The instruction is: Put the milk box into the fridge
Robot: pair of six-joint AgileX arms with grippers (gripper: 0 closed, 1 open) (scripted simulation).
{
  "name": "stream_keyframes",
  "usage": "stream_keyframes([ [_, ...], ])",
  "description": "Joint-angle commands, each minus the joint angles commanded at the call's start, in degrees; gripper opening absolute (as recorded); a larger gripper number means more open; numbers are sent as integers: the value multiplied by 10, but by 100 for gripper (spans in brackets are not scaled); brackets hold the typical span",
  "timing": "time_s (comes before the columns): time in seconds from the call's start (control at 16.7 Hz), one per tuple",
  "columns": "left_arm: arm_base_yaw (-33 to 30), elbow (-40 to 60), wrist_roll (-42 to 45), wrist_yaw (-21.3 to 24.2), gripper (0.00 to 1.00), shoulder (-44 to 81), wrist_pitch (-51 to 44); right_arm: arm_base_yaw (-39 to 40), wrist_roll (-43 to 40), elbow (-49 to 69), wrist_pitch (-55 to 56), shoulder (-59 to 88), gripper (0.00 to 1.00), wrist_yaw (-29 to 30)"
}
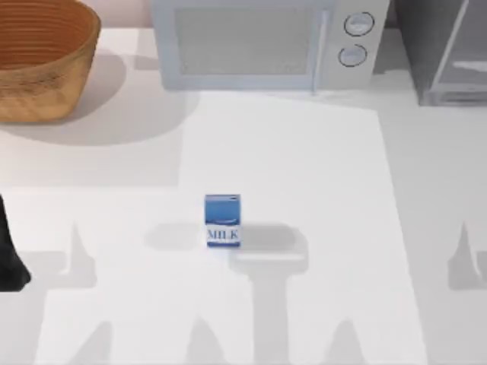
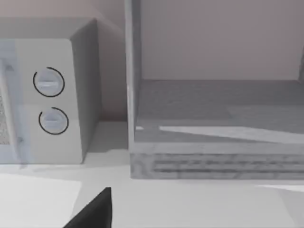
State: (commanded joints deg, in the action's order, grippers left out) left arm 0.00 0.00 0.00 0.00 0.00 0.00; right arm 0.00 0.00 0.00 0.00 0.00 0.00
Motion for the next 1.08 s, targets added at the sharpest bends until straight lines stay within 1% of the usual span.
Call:
stream_keyframes([
  [0.18, 0, 0, 0, 0, 100, 0, 0, 0, 0, 0, 0, 0, 100, 0],
  [0.42, 0, 0, 0, 0, 100, 0, 0, 25, 1, 22, 31, 55, 100, 26],
  [1.08, 0, 0, 0, 0, 100, 0, 0, 167, 2, 149, 208, 355, 100, 167],
])
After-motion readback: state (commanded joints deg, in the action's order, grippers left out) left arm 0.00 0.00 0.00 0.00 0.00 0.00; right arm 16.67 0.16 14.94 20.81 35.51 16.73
